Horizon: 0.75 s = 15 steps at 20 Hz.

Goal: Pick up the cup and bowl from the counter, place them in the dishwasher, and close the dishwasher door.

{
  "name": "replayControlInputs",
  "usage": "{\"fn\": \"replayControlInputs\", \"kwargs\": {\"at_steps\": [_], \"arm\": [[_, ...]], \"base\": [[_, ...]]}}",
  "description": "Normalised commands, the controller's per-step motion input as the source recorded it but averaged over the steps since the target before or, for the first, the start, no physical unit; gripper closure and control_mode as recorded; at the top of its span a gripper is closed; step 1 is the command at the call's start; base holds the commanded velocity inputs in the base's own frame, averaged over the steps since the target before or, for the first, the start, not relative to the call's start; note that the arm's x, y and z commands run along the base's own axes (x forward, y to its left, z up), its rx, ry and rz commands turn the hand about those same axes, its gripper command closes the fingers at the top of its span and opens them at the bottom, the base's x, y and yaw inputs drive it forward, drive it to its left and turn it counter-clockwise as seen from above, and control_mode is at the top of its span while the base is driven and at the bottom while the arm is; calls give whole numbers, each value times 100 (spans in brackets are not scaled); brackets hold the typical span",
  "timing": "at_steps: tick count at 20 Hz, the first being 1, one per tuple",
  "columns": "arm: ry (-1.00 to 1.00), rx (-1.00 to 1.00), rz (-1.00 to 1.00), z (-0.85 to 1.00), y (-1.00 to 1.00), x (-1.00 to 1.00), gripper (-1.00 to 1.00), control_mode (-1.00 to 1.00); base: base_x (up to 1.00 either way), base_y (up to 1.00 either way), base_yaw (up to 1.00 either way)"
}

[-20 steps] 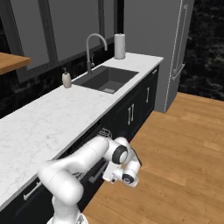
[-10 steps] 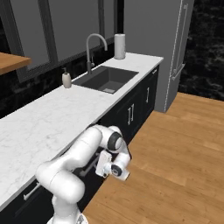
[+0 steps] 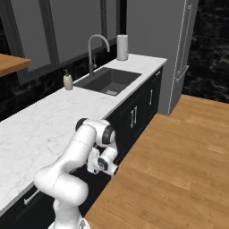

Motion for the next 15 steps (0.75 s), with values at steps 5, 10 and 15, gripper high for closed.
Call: {"fn": "replayControlInputs", "kwargs": {"at_steps": [5, 10, 15], "arm": [[0, 24, 0, -100, 94, 0, -100, -100], [0, 52, -2, -100, 71, -6, -100, -100], [-6, 82, 0, -100, 84, -4, -100, -100]], "base": [[0, 0, 0], [0, 0, 0], [0, 0, 0]]}}
